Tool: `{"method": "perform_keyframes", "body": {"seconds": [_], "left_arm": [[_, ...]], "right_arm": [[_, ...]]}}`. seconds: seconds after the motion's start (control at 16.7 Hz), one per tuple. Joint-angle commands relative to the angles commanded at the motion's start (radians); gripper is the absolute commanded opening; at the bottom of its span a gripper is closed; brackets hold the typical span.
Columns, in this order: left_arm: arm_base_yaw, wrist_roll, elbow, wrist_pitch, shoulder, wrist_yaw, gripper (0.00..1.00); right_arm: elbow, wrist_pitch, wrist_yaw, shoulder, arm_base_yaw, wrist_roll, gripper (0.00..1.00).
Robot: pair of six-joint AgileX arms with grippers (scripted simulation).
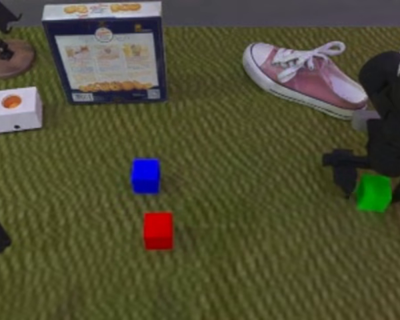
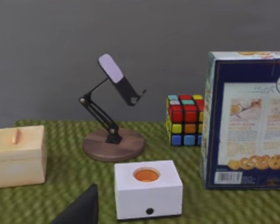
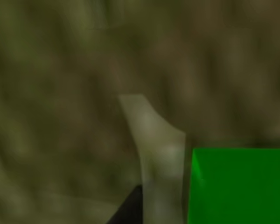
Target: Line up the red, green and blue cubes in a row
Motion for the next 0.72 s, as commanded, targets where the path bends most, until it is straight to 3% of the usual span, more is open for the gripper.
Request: {"method": "perform_keyframes", "body": {"seconds": [0.3, 0.72], "left_arm": [[0.000, 0.000, 0.000, 0.000, 0.000, 0.000, 1.00], [0.000, 0.000, 0.000, 0.000, 0.000, 0.000, 1.00]], "right_arm": [[0.000, 0.000, 0.000, 0.000, 0.000, 0.000, 0.02], [0.000, 0.000, 0.000, 0.000, 0.000, 0.000, 0.00]]}}
